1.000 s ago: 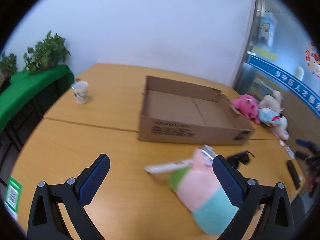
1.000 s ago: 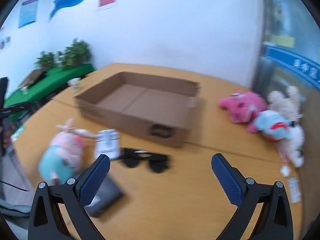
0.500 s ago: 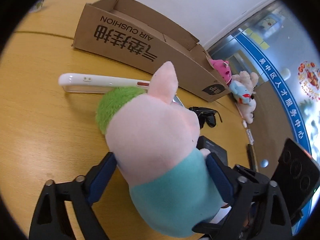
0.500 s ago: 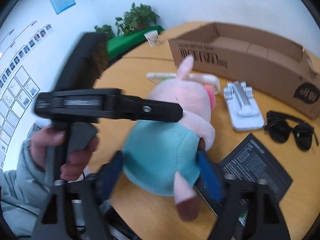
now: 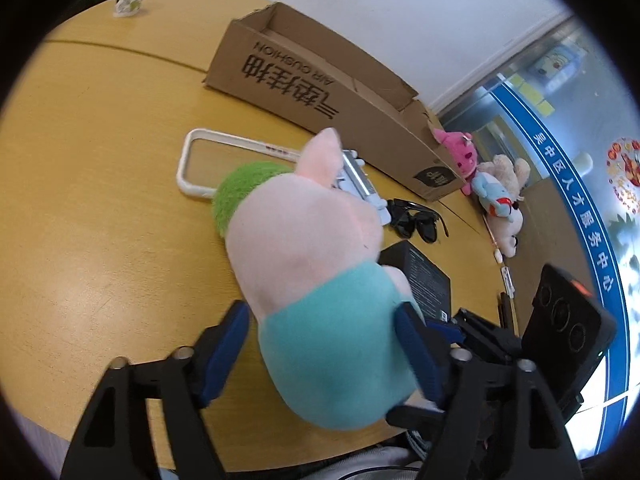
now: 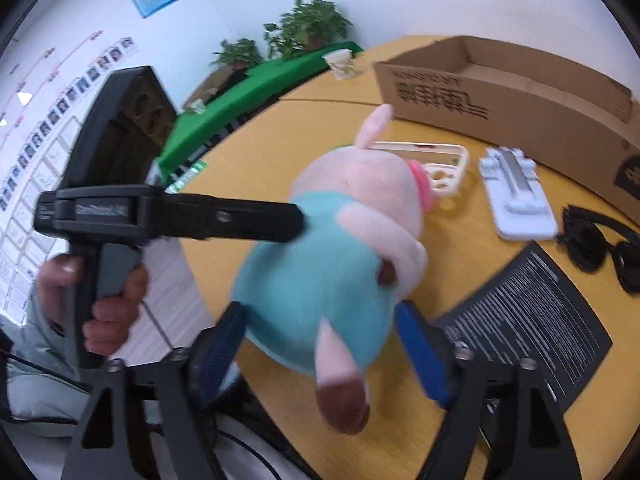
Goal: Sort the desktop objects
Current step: 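Grasp the pink-and-teal plush pig with the right gripper and lift, then carry the plush pig over the cardboard box and open the right gripper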
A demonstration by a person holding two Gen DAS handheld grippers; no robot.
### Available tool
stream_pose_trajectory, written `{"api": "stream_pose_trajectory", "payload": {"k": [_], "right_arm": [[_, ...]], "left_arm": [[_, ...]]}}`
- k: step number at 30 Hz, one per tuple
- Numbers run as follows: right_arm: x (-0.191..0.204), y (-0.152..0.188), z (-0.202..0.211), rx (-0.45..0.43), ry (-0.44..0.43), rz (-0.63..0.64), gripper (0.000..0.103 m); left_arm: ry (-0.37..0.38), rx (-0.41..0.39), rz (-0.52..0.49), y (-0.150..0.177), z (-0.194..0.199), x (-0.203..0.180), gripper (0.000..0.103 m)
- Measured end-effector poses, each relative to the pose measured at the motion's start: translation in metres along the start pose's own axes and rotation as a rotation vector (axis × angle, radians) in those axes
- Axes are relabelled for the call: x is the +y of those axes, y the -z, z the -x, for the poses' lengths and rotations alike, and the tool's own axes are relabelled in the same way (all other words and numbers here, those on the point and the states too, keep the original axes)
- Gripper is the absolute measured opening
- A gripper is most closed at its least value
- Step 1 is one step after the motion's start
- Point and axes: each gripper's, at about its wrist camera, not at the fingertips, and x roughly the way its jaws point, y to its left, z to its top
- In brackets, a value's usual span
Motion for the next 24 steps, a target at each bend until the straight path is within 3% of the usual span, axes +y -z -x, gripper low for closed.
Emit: {"api": "stream_pose_trajectory", "payload": {"k": [1,3,5,11,16,24], "right_arm": [[-0.003,0.002,-0.002,0.002,-0.012,-0.014,0.088],[-0.003,0.001,-0.006,0.011,-0.049,-0.026,0.088],[0.002,0.0,-0.013,0.022,-0.03,0.003,0.083],[0.0,-0.014,-0.022,0.018,-0.056,-0.01,0.067],[0.001,-0.049,0.005,-0.055,-0.023,0.033,0.065],[0.004,-0.145,0.111,-0.335,0.147,0.177,0.065]], "left_arm": [[0.001,0.011,0.012,-0.003,-0.005,0.003,0.084],[0.081,0.052,0.033,-0.008,-0.018,0.008,0.084],[0.116,0.075,0.011,-0.01,-0.03,0.006,0.083],[0.07,0.031,-0.083,-0.019,-0.02,-0.013,0.078],[0.08,-0.083,-0.197,-0.059,0.008,-0.048,0.078],[0.128,-0.337,-0.506,-0.165,0.07,-0.147,0.078]]}}
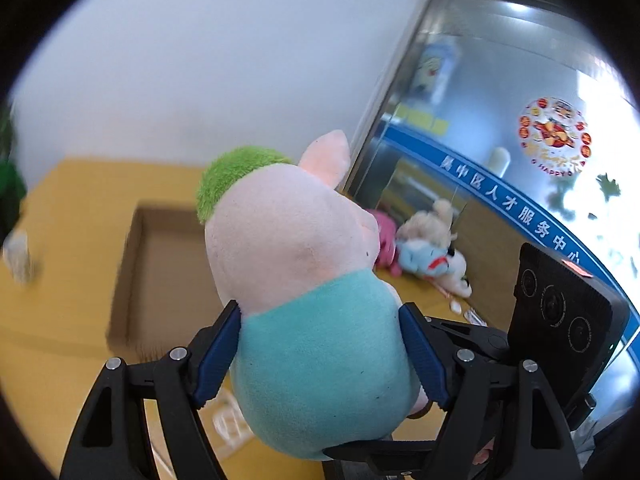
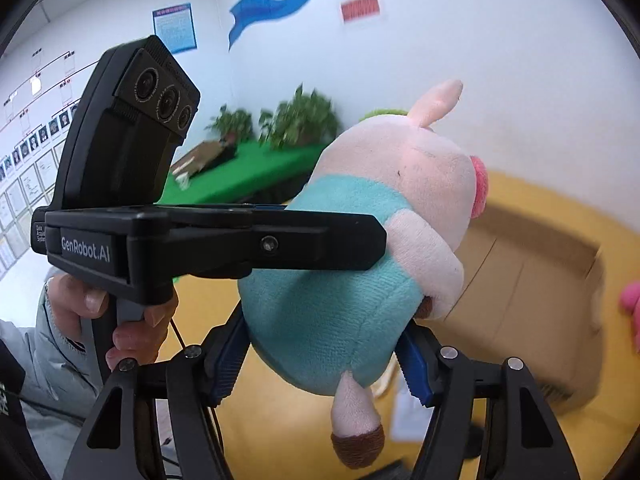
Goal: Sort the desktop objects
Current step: 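Carry the plush pig over the cardboard box and open the right gripper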
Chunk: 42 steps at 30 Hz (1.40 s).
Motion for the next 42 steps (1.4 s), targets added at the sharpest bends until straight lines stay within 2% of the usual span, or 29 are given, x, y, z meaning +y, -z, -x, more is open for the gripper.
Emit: {"api": "stream_pose_trajectory", "payload": {"k": [3,8,13,17,23,27,33,36,42], "right_arm": [[-0.017,-0.048,0.016,-0.065,0.056,0.04,0.065],[-0.049,-0.121,0.029,-0.144,0.097,0.075,0.065],[-0.089,-0.176,0.011,-0.155,0.091,0.047,0.065],[-0.133,-0.199,-0.038,-0.128,0.065,-0.021,0.065],[-0.186,-0.18,-0.127,-0.02,0.032,-0.11,0.065],[-0.218,-0.152,-0.191,0.076,-0.016,-0.196,0.064],[-0.25,-0.101,-0.272,0.197,-0.073,-0.293,0.064],[-0.26,-0.073,-0.302,0.262,-0.095,-0.34,0.064],[-0.261,-0.043,-0.331,0.318,-0.136,-0.378,0.065]], "left_arm": [[0.008,-0.065,-0.095,-0.053,-0.005,-0.006,0.078],[0.026,-0.122,-0.153,-0.129,-0.014,0.002,0.078],[0.015,-0.1,-0.161,-0.18,-0.045,0.032,0.078],[0.013,-0.047,-0.109,-0.193,-0.085,0.076,0.078],[-0.003,0.078,0.015,-0.169,-0.161,0.152,0.078],[-0.033,0.18,0.095,-0.14,-0.206,0.201,0.078],[-0.105,0.34,0.201,-0.096,-0.259,0.249,0.078],[-0.133,0.417,0.25,-0.073,-0.28,0.265,0.077],[-0.22,0.476,0.262,-0.061,-0.283,0.272,0.077]]}}
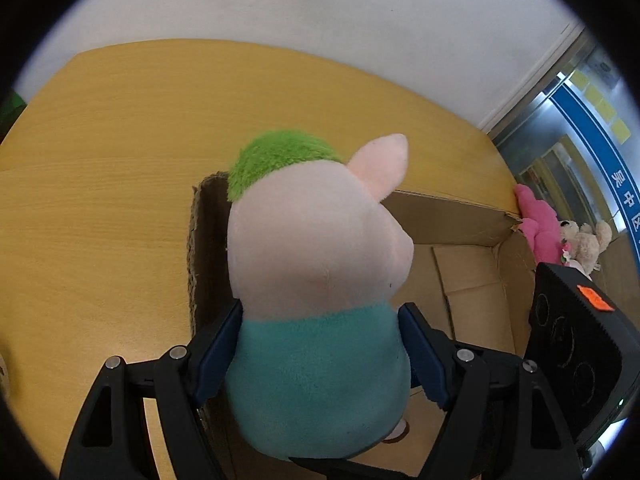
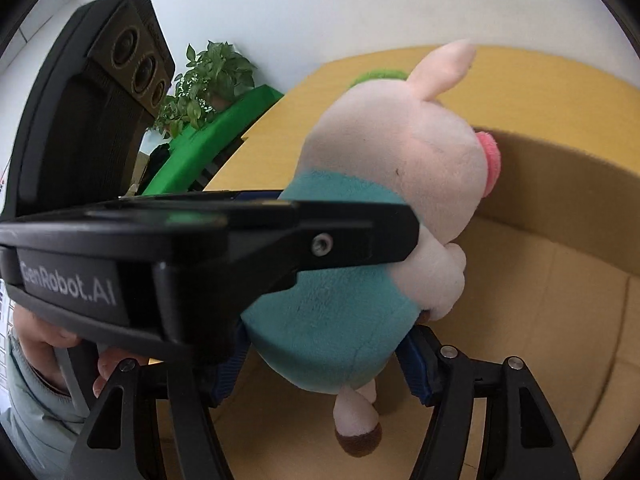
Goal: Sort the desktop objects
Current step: 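Carry the plush pig over the cardboard box and open the right gripper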
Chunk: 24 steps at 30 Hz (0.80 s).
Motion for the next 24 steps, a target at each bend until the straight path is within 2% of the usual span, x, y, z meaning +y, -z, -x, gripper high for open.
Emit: {"api": "stream_pose_trajectory", "payload": {"k": [2,6,8,11,13,17,19,24], "right_arm": [[0.019,0.02,-0.001,0.021,-0.003,0.019,0.065],[0.023,0.032,0.0,0.041,-0.031,0.01,0.066],[0.033,0.006,-0.013,0.051,-0.035,-0.004,0.069],[0.037,0.012,-0.015,0.068,-0.02,-0.014,0.08],[0.043,0.01,-0.017,0.085,0.019,0.011,0.081],[0.052,0.018,0.007,0.067,0.041,0.033,0.083],[0.054,0.024,0.026,0.032,0.033,0.035,0.087],[0.068,0.045,0.097,-0.097,0.043,0.043,0.087]], "left_arm": [[-0.026,0.021,-0.003,0.004,0.003,-0.001,0.077],[-0.041,0.036,-0.003,0.009,0.004,0.011,0.078],[-0.05,0.042,-0.005,0.009,0.005,0.011,0.078],[-0.053,0.059,0.007,0.007,0.005,0.011,0.079],[-0.048,0.062,0.026,0.007,0.008,0.013,0.079],[-0.095,-0.019,0.019,0.012,0.032,0.005,0.08],[-0.108,-0.062,0.014,0.014,0.046,0.001,0.08],[-0.136,-0.194,-0.002,0.035,0.094,-0.008,0.08]]}}
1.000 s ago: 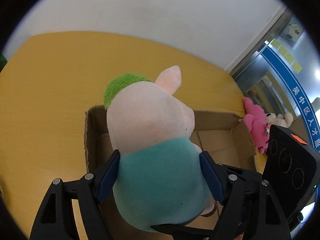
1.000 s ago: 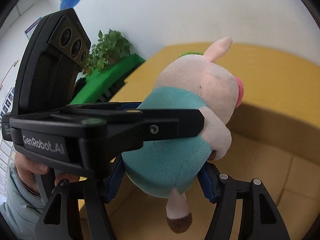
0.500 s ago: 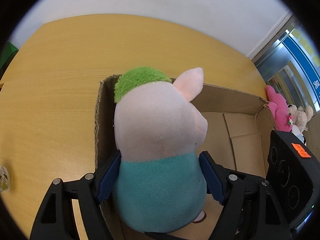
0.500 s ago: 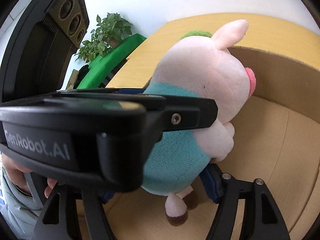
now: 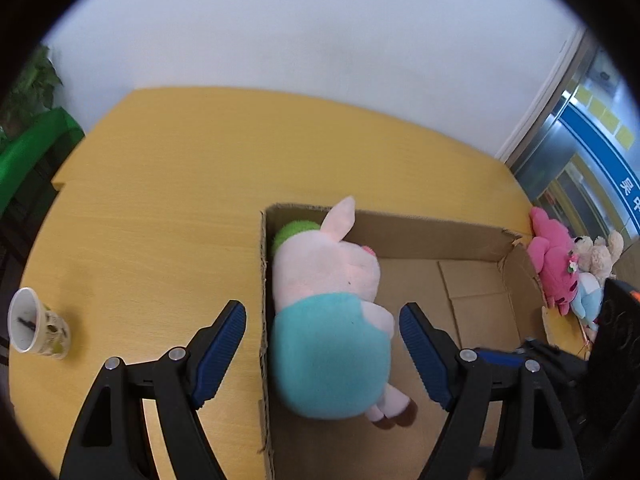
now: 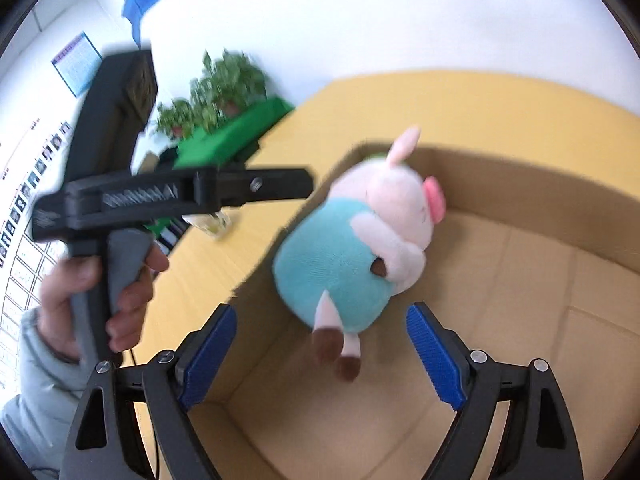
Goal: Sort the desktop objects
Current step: 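Carry the plush pig over the cardboard box and open the right gripper, then move the right gripper to the black UGREEN box and grasp it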
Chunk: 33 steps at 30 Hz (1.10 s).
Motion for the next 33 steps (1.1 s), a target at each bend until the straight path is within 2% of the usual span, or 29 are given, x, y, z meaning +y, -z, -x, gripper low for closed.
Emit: {"api": "stream_pose_trajectory", "payload": {"k": [3,4,6,7,9,11,14,16,17,18,19,20,21,22,23,24,26,28,29,30,32,33], "right_arm": [[0.016,0.009,0.039,-0.079,0.055,0.026,0.094],[0.021,0.021,0.062,-0.11,0.093,0.04,0.097],[0.024,0.024,0.08,-0.155,0.176,0.05,0.102],[0.023,0.033,0.111,-0.177,0.209,0.052,0.103],[0.024,0.054,0.147,-0.216,0.264,0.053,0.103],[0.02,0.076,0.18,-0.241,0.315,0.032,0.103],[-0.006,0.108,0.218,-0.291,0.358,-0.021,0.102],[-0.016,0.135,0.238,-0.315,0.364,-0.056,0.081],[-0.02,0.146,0.243,-0.307,0.367,-0.062,0.049],[-0.024,0.156,0.25,-0.282,0.377,-0.074,0.03],[-0.03,0.165,0.251,-0.258,0.387,-0.092,0.03],[-0.034,0.17,0.247,-0.247,0.39,-0.106,0.031],[-0.036,0.176,0.252,-0.246,0.387,-0.115,0.035],[-0.038,0.179,0.249,-0.244,0.377,-0.119,0.045],[-0.037,0.182,0.248,-0.241,0.372,-0.121,0.076],[-0.034,0.185,0.249,-0.243,0.38,-0.11,0.1],[-0.028,0.188,0.247,-0.256,0.392,-0.066,0.101],[-0.021,0.192,0.242,-0.241,0.375,-0.016,0.101],[-0.017,0.198,0.242,-0.228,0.359,0.007,0.102],[-0.014,0.206,0.239,-0.202,0.338,0.035,0.102],[-0.01,0.224,0.226,-0.116,0.312,0.082,0.102],[-0.009,0.239,0.22,-0.062,0.297,0.098,0.102]], "left_arm": [[-0.023,-0.112,-0.025,0.017,0.039,-0.013,0.08],[-0.025,-0.159,-0.033,0.025,0.054,-0.018,0.08],[-0.02,-0.246,-0.046,0.043,0.081,-0.03,0.083],[-0.017,-0.287,-0.054,0.052,0.093,-0.036,0.083],[-0.027,-0.349,-0.077,0.074,0.115,-0.049,0.084],[-0.058,-0.356,-0.113,0.094,0.126,-0.062,0.084],[-0.066,-0.311,-0.174,0.122,0.132,-0.08,0.084],[-0.043,-0.31,-0.219,0.142,0.139,-0.091,0.084],[-0.029,-0.318,-0.23,0.152,0.145,-0.095,0.082],[-0.01,-0.32,-0.237,0.161,0.149,-0.098,0.076],[0.017,-0.31,-0.241,0.169,0.151,-0.101,0.067],[0.035,-0.283,-0.237,0.173,0.15,-0.103,0.03],[0.057,-0.247,-0.218,0.175,0.147,-0.102,0.001],[0.082,-0.219,-0.184,0.177,0.144,-0.099,0.003],[0.099,-0.202,-0.152,0.179,0.142,-0.096,0.003],[0.1,-0.188,-0.13,0.182,0.141,-0.094,0.003],[0.089,-0.181,-0.13,0.189,0.142,-0.096,0.007],[0.06,-0.176,-0.132,0.199,0.147,-0.101,0.033],[0.055,-0.172,-0.137,0.205,0.148,-0.104,0.062],[0.059,-0.169,-0.145,0.212,0.149,-0.108,0.081],[0.093,-0.154,-0.17,0.23,0.15,-0.117,0.081],[0.125,-0.121,-0.188,0.238,0.146,-0.121,0.081]]}}
